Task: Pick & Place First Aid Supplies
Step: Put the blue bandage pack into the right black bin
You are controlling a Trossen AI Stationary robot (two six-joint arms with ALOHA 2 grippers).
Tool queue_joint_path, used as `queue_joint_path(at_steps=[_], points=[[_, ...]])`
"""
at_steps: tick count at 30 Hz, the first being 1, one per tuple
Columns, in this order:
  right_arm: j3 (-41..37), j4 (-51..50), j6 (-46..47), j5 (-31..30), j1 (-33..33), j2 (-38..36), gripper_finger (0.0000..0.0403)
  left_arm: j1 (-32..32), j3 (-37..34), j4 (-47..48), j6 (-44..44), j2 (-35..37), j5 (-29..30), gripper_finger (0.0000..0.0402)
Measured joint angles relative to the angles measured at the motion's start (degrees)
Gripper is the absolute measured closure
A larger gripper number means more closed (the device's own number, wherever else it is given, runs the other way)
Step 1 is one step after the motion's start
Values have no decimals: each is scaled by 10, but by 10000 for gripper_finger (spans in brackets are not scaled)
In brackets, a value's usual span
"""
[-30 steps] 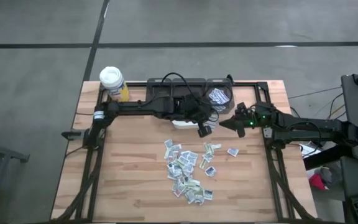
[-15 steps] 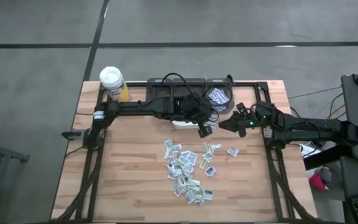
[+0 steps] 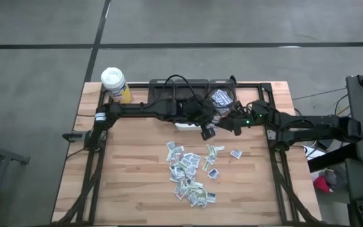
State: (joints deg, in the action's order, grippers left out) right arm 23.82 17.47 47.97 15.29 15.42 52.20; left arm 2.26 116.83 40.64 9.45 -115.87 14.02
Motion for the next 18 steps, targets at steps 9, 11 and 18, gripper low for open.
queue_joint_path(at_steps=[9, 11, 18], points=[[39, -26, -22, -3, 0, 52, 292, -1, 0, -1, 0, -1, 2, 401], [41, -25, -29, -3, 0, 54, 317, -1, 0, -1, 0, -1, 2, 401], [41, -27, -43, -2, 0, 48, 389, -1, 0, -2, 0, -1, 2, 401]])
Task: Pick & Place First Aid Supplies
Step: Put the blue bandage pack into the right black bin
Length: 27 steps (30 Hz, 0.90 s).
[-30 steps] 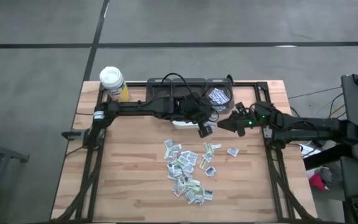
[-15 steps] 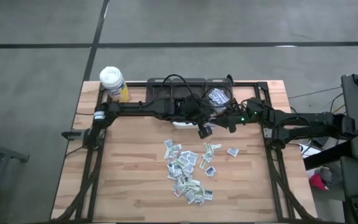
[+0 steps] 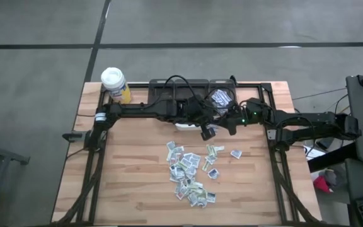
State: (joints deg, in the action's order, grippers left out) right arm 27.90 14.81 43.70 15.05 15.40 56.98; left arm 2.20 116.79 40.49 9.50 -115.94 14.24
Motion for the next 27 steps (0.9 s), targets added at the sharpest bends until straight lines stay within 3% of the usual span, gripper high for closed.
queue_joint_path(at_steps=[14, 22, 27], points=[[0, -60, -5, -3, 0, -1, 395, 4, 0, -2, -40, 9, 10, 388], [6, -157, -53, -118, 54, -19, 395, 2, -4, 134, 21, 41, 68, 351], [52, -225, -121, -170, 128, -17, 395, -11, -74, 152, 74, 56, 70, 349]])
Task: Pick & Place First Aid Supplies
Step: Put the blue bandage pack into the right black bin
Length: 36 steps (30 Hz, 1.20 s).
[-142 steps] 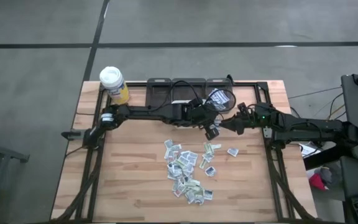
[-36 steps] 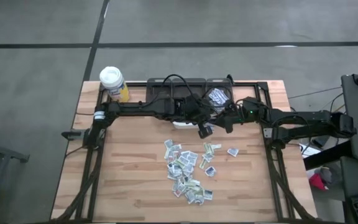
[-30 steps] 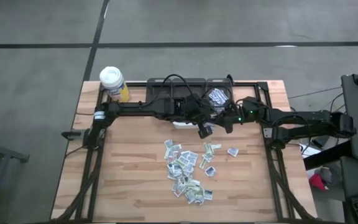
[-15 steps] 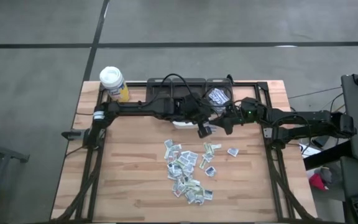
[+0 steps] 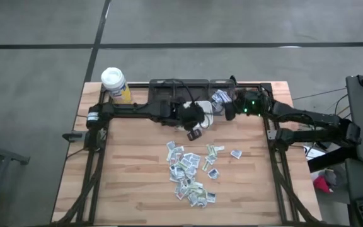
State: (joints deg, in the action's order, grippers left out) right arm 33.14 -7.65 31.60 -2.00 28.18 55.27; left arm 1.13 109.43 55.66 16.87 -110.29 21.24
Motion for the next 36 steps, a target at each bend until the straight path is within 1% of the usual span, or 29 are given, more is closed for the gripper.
queue_joint_path(at_steps=[2, 5, 8, 16, 19, 22, 25, 29, 36], points=[[25, -27, -32, -4, 28, 12, 395, -5, -43, -19, 19, 13, -2, 349], [71, -77, -79, -13, 61, 38, 394, -13, -116, -75, 40, 43, -2, 349], [117, -120, -126, -12, 84, 78, 394, -18, -202, -157, 51, 86, -4, 349], [218, -195, -198, -13, 106, 205, 394, -24, -446, -404, 70, 232, -9, 349], [249, -227, -224, -12, 109, 248, 394, -25, -526, -470, 87, 284, -9, 349], [277, -253, -234, -11, 112, 286, 394, -25, -589, -517, 109, 330, -8, 349], [299, -274, -243, -12, 114, 319, 394, -26, -637, -555, 117, 369, -8, 349], [331, -299, -247, -12, 118, 357, 394, -26, -679, -582, 118, 408, -8, 348], [366, -332, -255, -10, 130, 415, 394, -26, -710, -589, 103, 443, -8, 348]])
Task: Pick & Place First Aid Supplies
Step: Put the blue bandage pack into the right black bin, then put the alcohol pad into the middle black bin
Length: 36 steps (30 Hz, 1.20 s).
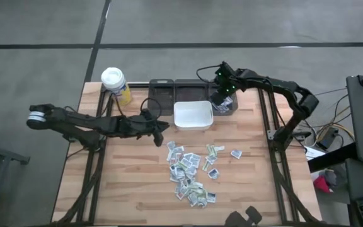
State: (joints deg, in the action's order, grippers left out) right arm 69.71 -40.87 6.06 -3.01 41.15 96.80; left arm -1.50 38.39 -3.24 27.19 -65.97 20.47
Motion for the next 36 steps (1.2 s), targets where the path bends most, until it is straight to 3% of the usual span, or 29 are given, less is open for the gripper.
queue_joint_path(at_steps=[7, 15, 22, 28, 32, 36], points=[[12, -27, -9, 18, 8, 27, 385, 0, -14, -7, -21, 5, 0, 348], [13, -30, -14, 15, 15, 24, 312, -1, -15, -7, -34, 5, 0, 348], [82, -208, 0, 15, 10, -4, 273, -1, -15, -7, -47, 5, -12, 348], [103, -352, 81, 32, -37, -89, 265, -1, -16, -7, -48, 5, -14, 348], [72, -360, 119, 80, -105, -182, 262, -1, -22, -4, -49, 5, -14, 348], [32, -359, 174, 84, -184, -272, 262, -1, -22, -5, -69, 5, -14, 348]])
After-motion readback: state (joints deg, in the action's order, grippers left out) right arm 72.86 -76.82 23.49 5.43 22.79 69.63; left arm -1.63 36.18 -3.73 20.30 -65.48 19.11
